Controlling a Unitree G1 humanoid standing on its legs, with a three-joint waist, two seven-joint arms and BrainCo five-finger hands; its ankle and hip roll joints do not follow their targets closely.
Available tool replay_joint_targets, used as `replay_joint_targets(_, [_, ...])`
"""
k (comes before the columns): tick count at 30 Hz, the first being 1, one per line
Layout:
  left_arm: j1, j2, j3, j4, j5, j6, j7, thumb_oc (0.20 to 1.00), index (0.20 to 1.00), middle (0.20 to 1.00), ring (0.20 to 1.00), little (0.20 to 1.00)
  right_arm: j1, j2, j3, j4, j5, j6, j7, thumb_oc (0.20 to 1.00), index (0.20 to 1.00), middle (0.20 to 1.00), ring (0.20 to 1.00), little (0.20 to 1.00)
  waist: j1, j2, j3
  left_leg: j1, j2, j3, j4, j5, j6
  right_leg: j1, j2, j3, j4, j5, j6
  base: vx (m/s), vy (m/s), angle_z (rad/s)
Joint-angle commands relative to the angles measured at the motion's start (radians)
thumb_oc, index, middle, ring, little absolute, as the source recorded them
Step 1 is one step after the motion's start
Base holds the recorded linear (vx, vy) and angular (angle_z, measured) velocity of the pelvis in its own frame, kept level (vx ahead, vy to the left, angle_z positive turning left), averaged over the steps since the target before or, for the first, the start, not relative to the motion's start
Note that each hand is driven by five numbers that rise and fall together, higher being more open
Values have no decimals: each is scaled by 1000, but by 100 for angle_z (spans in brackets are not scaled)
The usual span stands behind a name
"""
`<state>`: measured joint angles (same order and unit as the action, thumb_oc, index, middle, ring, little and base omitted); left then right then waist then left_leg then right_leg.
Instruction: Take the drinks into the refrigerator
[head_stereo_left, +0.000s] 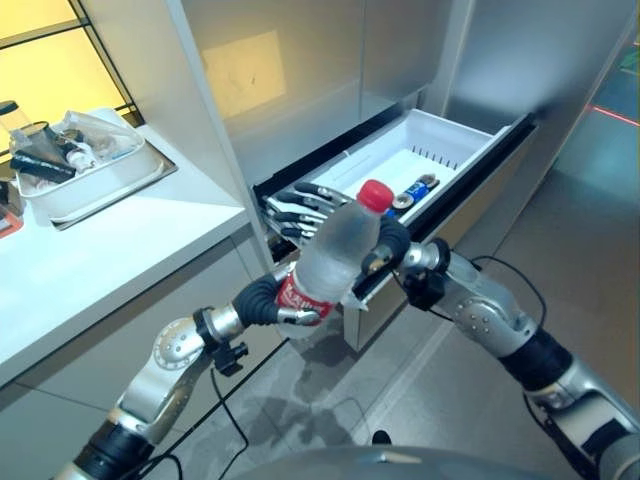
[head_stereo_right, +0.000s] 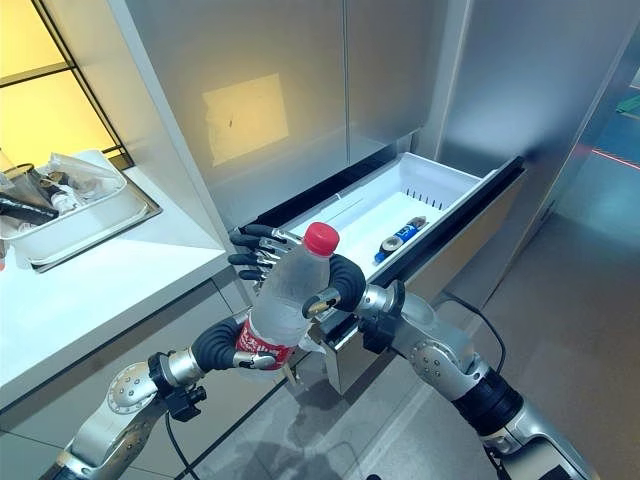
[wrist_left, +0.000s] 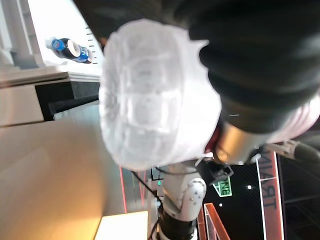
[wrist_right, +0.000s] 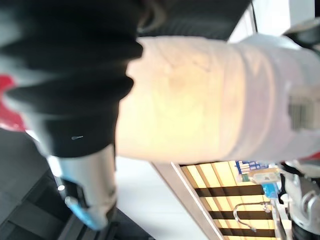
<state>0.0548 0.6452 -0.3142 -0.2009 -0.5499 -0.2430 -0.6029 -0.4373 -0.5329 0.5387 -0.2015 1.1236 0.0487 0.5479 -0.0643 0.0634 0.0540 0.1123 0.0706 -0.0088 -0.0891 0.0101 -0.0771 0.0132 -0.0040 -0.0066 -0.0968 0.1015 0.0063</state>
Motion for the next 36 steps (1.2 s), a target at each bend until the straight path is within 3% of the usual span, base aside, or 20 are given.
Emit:
replay_joint_targets(1, [-118,-13,10,42,-5,-74,76,200,200,200,200,200,-126,92,63,-91,77,-30,31,1000,1000,1000,1000,1000,-13,-39,-1,38,-52,-32,29,-107,62,71,-38,-39,77,-186,43,0,0,0])
replay_joint_targets(3, [-121,-16,7,43,1,-74,83,200,200,200,200,200,-129,100,80,-91,76,-25,30,1000,1000,1000,1000,1000,-12,-39,0,38,-52,-32,30,-108,62,72,-38,-40,76,-186,42,0,0,0])
replay_joint_targets(5, [-122,-16,8,43,4,-74,88,200,200,200,200,200,-129,103,87,-89,77,-25,29,749,749,749,749,749,-13,-39,1,38,-52,-32,31,-108,62,72,-38,-40,75,-185,41,0,0,0])
replay_joint_targets(7, [-120,-18,11,41,4,-75,91,200,200,200,200,200,-124,108,95,-89,79,-23,28,649,649,649,649,649,-12,-39,2,38,-51,-34,31,-108,61,73,-38,-39,74,-185,41,0,0,0])
replay_joint_targets(9, [-116,-17,20,37,8,-78,99,200,200,200,200,200,-97,105,101,-91,85,-18,26,784,784,784,784,784,-15,-39,4,40,-50,-38,31,-109,61,74,-39,-41,74,-187,40,0,0,0])
replay_joint_targets(11, [-111,-19,25,36,12,-80,104,200,200,200,200,200,-81,105,109,-93,87,-11,29,1000,1000,1000,1000,1000,-16,-40,5,38,-50,-42,31,-108,61,74,-39,-42,74,-187,40,0,0,0])
replay_joint_targets(36, [-104,-43,105,70,43,-115,166,200,200,200,200,200,-15,26,104,-103,43,26,45,1000,1000,1000,1000,1000,-12,-44,9,24,-58,-65,30,-94,62,77,-50,-72,73,-183,42,-9,1,3])
